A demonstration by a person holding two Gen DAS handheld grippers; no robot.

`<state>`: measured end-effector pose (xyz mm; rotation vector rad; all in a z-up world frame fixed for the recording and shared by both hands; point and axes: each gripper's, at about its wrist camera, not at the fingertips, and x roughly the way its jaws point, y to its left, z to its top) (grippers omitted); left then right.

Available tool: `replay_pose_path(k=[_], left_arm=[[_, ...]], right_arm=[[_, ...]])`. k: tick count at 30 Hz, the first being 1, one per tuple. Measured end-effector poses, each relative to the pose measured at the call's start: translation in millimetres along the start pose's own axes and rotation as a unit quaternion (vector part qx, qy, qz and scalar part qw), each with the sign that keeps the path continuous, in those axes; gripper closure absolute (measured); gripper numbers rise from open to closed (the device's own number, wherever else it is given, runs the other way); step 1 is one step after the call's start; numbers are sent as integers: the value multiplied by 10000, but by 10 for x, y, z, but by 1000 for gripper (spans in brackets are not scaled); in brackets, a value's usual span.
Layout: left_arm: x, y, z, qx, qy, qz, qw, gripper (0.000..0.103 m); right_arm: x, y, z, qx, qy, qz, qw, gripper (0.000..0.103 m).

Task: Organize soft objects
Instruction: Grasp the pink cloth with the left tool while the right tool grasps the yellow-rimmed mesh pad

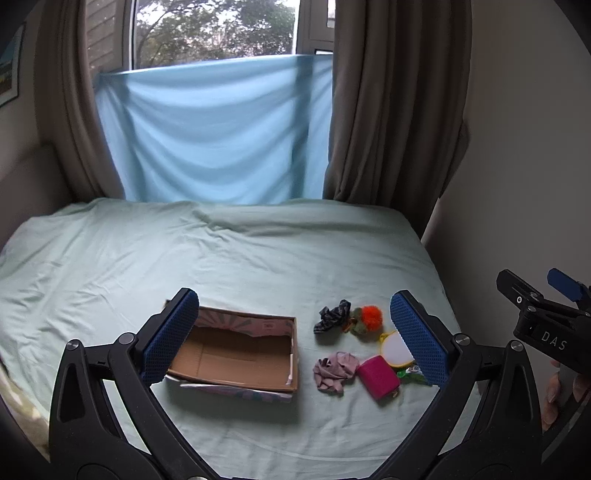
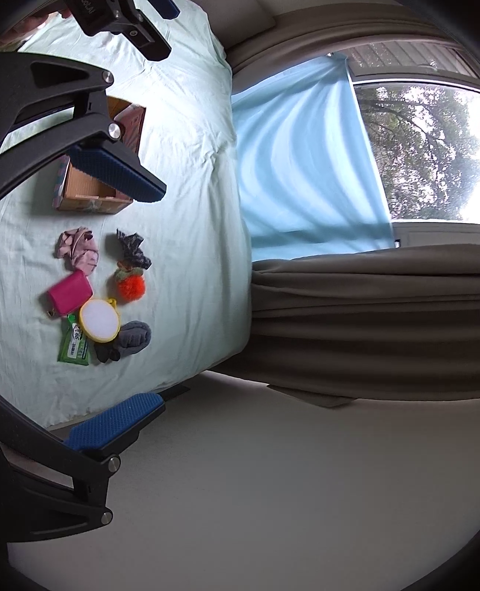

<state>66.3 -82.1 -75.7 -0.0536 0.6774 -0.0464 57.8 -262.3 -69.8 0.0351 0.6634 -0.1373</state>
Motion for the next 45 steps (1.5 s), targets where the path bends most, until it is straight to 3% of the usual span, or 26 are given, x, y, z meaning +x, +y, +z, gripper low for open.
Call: replay_pose_path(k=[11,16,24,29,33,38,42,45], left_arm=[[1228,-628,-837,-385,619,-10,9973,0],[1840,-864,-1318,-179,1071,105,9940,0],[2636,-931,-1961,262,1677,377,9848,2],[2989,-1004,-2220,860,1931,462,9763,9],[3232,-1088,-2376,1368,2099,527,9667,15],[3485,-1081,-2489,1611,2279,517,9589,19],[3650,-1056,-2517,1715,2466,215,9536,22],[3758,-1044,-2490,1704,2603,-83,9503,32]], right_arm=[[1165,-618,-516,-170,474,33,9987,0],[1698,-808,-815,4,861,122,9962,0],[2502,-968,-1291,253,1306,165,9910,0],[2922,-963,-1583,399,1685,268,9845,1],[3197,-946,-1752,501,2000,352,9779,11],[3399,-950,-1898,613,2268,518,9706,26],[3474,-937,-1943,698,2360,693,9668,43],[3491,-920,-1955,735,2394,752,9652,51]])
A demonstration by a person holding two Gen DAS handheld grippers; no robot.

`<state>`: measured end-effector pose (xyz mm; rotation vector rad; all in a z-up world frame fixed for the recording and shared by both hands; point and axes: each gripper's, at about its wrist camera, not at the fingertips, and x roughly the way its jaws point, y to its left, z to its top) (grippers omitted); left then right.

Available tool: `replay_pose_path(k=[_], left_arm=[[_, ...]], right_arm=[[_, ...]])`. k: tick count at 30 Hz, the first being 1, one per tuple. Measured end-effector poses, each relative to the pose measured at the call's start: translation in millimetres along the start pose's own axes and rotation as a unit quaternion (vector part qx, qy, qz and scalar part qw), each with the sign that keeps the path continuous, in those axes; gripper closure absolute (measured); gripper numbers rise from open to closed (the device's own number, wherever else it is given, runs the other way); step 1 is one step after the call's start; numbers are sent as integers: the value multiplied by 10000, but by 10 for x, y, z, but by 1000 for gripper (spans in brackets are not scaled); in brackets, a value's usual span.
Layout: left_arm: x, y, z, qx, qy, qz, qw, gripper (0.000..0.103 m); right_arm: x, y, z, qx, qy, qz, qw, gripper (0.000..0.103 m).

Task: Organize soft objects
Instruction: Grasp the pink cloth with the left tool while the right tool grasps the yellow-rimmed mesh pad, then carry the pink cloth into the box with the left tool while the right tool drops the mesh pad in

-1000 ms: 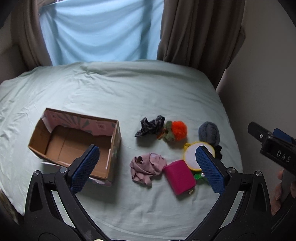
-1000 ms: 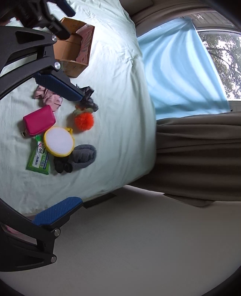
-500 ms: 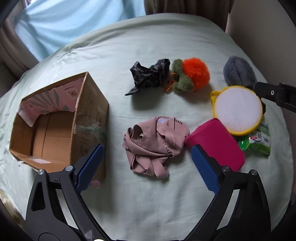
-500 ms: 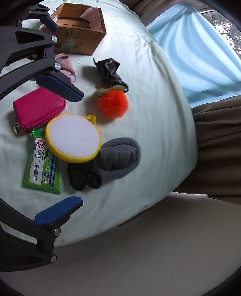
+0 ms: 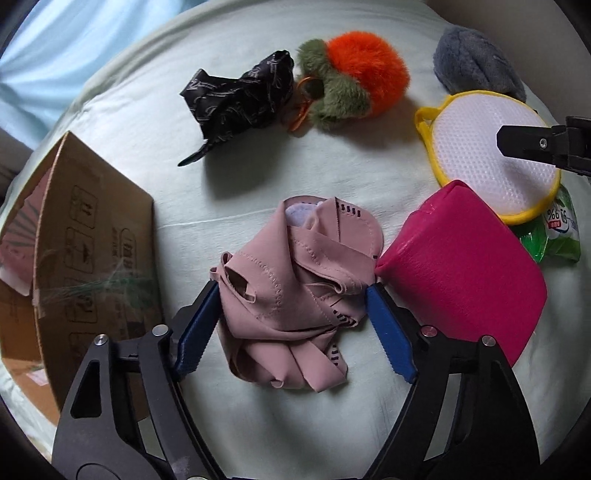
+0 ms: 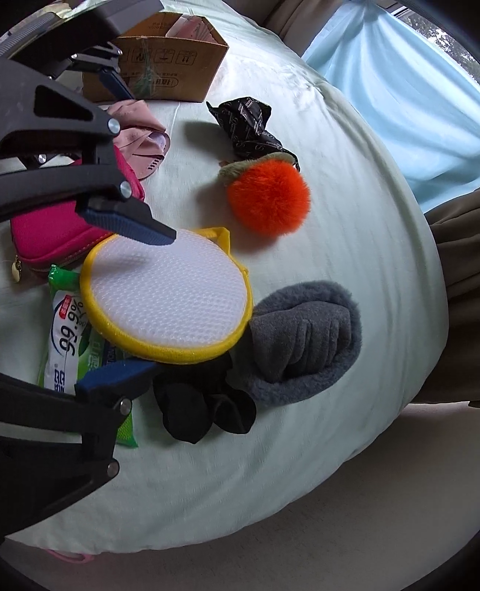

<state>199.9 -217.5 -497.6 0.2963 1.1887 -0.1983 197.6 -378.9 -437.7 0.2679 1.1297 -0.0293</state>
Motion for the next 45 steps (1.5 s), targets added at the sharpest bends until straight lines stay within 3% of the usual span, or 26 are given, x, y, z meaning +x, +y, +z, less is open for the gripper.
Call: replay_pose_path(k=[3,7,13,23,32,38,45], left_arm=[[6,16,51,40,38,-176,9998,46],[-28,71,86,-41,26,-194,9998,61],[-74,248,157,-353,71,-328,9988,72],[-589,371,235,-594,-288,-343,9972,74],[-1573,575,245,-922,-750,-295,9925,74],[-2341,966,151,-1196,-1138,-205,9861,74],[-2924,1810,-131,-1639,-1413,-169,9762,74]], right_arm=[[23,-20,7,89,64,69,9999,71],[-25,-20,-3,179,23,31,9998,75],[-169,21,7,175,-97,10,9998,83],[-644,82,35,143,-450,65,9989,89],[-1384,301,95,27,-866,212,9960,89],[-2006,752,161,-274,-1164,398,9920,89],[-2506,1547,107,-665,-1313,730,9864,89]])
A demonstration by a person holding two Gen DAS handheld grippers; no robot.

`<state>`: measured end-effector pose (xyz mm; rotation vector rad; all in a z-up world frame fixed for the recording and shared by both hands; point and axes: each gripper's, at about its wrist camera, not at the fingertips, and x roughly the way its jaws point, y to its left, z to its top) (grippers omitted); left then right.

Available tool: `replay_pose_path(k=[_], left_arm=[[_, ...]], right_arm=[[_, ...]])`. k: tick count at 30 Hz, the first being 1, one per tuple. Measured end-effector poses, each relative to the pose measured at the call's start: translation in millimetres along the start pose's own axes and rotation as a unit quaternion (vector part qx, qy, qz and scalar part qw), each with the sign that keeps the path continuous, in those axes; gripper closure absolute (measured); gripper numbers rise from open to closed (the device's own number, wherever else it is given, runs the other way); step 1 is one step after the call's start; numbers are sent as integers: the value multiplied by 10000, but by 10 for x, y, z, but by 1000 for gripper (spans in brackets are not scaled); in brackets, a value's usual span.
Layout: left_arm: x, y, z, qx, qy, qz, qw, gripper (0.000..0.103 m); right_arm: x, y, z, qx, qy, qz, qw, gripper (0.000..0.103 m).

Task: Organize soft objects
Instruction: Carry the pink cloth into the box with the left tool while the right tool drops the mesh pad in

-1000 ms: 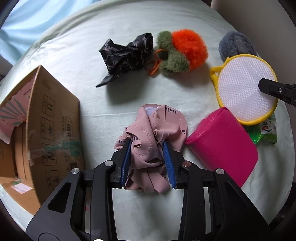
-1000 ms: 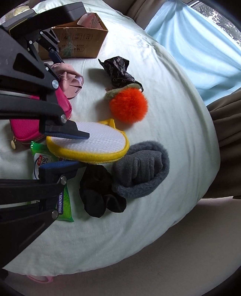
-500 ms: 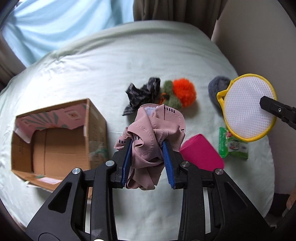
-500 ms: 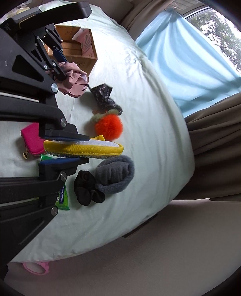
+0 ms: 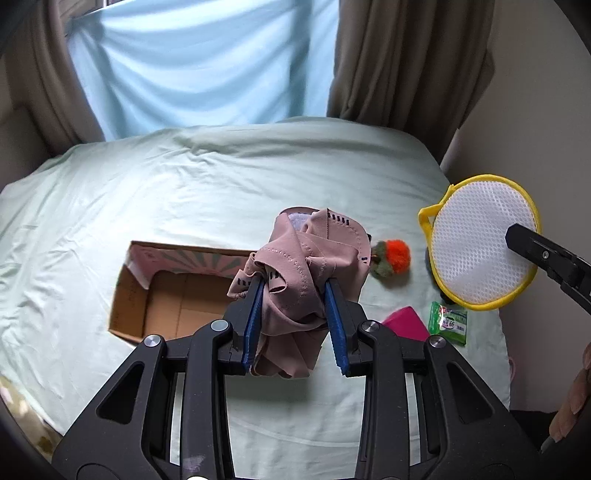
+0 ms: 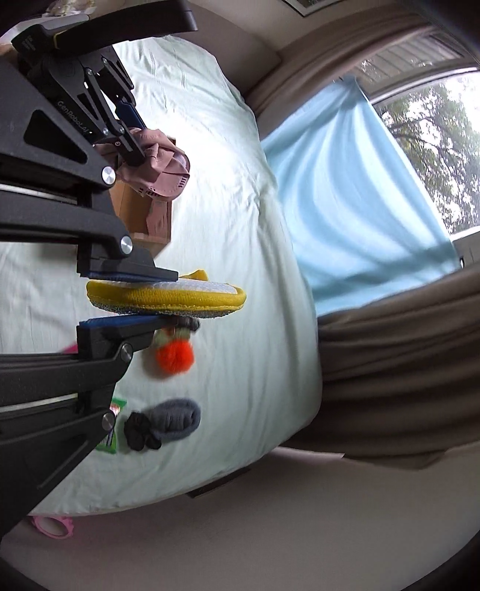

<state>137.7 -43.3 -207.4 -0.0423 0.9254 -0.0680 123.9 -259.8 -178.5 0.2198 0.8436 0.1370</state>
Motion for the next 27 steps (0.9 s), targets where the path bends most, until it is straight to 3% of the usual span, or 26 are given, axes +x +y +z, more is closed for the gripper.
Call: replay_pose_path(k=[8,15,21,27], left_arm=[[-245,1286,60,-185,72,95,9998,74],[62,2212,52,-205,462,149,9986,74],[625,2607,22,-179,938,71,9954,74],[1192,2580,-40,-56,1369,1,9906,74]], right_arm=[[83,1080,-86,219,166,328,9991,89],[508,1930,-203,436,429,453,9971,89],[1108,2380,-344,498,846,422,9943,89],[1718,2428,-501,608,1450,278,9872,89]])
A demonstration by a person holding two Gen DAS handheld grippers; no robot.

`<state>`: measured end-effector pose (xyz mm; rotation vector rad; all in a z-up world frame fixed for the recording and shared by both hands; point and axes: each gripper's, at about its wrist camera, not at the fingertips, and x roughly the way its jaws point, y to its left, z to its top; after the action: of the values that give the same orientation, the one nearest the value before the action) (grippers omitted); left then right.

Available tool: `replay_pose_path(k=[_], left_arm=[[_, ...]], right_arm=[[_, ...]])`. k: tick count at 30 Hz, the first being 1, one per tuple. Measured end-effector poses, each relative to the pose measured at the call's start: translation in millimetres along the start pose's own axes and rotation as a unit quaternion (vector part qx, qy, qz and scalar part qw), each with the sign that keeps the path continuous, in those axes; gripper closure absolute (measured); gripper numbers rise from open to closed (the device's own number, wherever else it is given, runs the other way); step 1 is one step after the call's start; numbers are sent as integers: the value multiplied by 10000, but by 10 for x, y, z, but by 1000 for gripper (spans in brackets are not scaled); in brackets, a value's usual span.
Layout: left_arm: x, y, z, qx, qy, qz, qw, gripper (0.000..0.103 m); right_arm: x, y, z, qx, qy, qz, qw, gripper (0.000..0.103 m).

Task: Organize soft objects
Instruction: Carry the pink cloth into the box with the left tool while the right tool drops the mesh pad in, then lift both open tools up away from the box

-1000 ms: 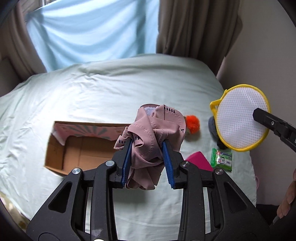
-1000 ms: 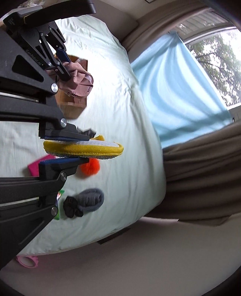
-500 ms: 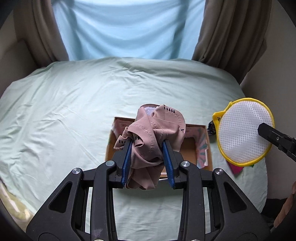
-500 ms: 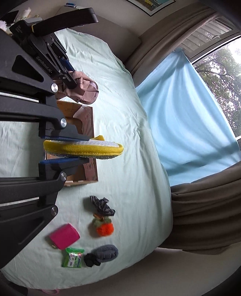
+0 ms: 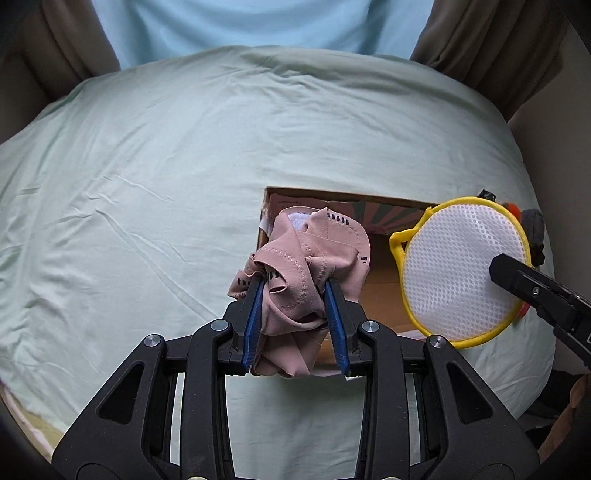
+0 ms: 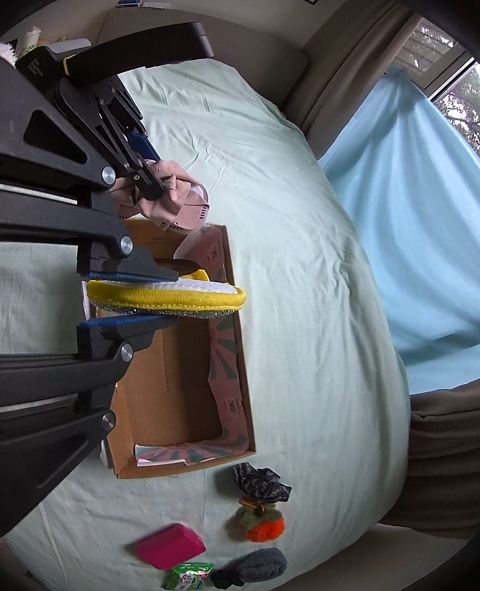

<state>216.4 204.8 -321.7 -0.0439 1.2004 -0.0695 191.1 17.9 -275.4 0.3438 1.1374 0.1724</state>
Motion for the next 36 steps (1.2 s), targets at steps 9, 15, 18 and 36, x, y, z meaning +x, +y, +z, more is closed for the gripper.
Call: replay_pose_path(k=[9,15,18,36], left_arm=[[624,-230,119,252,557,-91,9981,74],[830,-393,198,603,668,54,9959,56],[825,-487,199,989,530,387,9929,0],[489,-439,136,996,355,200,9942,0]], right_arm=[[669,-355,138,306,682,-196,9970,89],[966,-589,221,508,1137,-110,9922,89],[1120,-668,251,343,1459,-383,9880,84],[933,-781,236,115,1029,-545,9931,0]])
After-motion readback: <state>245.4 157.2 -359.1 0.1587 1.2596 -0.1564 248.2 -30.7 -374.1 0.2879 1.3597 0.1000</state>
